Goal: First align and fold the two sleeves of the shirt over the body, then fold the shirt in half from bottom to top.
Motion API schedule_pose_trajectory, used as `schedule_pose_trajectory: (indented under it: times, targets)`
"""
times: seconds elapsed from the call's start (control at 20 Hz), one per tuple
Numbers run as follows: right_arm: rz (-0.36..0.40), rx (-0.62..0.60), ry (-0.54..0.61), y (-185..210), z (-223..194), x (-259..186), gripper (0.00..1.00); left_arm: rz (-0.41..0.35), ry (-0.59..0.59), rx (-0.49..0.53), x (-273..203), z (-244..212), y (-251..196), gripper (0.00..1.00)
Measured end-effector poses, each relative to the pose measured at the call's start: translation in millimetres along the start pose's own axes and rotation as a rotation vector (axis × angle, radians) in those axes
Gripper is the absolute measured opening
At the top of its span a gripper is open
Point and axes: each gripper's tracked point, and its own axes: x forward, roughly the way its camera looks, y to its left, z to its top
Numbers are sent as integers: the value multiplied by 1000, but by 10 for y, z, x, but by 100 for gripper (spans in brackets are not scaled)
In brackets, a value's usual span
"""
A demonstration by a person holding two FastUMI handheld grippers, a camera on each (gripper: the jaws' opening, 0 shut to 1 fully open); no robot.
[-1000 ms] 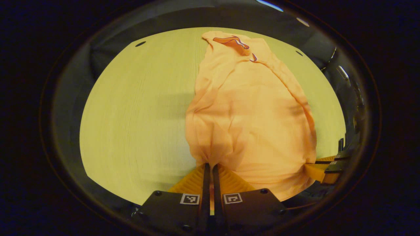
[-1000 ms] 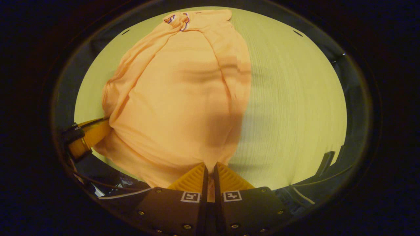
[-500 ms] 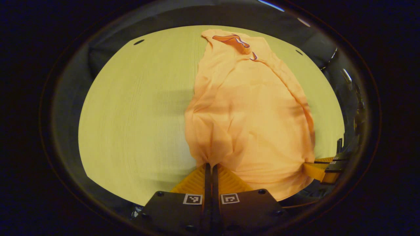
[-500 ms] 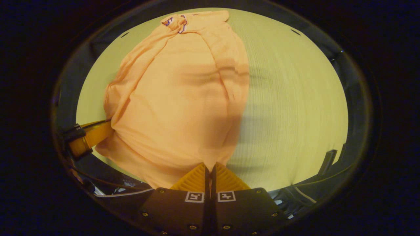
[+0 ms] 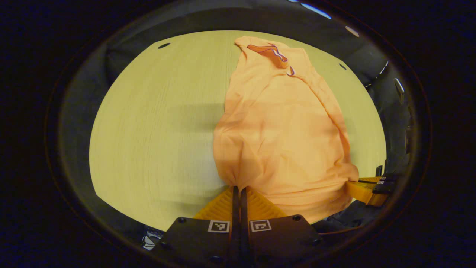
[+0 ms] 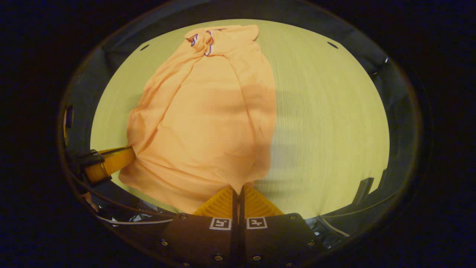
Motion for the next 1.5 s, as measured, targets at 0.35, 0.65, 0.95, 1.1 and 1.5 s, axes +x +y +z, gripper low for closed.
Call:
schedule_pose_trajectory:
  times: [0.35,0.65,0.95,1.1,1.5]
  targets:
    - [13,13,-103,-46,829,-195,1,-12,-87,-7,-123,844,-9,6]
    - [1,0,-216,-183,1941,-407,1,-31,-179,-26,-83,1884,-110,6]
    - [-9,-14,-290,-304,2866,-546,1,-33,-258,-9,-50,2890,-188,10]
    - [-11,-20,-323,-358,3244,-608,1,-28,-293,3,-23,3350,-230,6]
    - [-20,-25,-383,-506,4157,-558,1,-46,-363,-20,197,4340,-357,6]
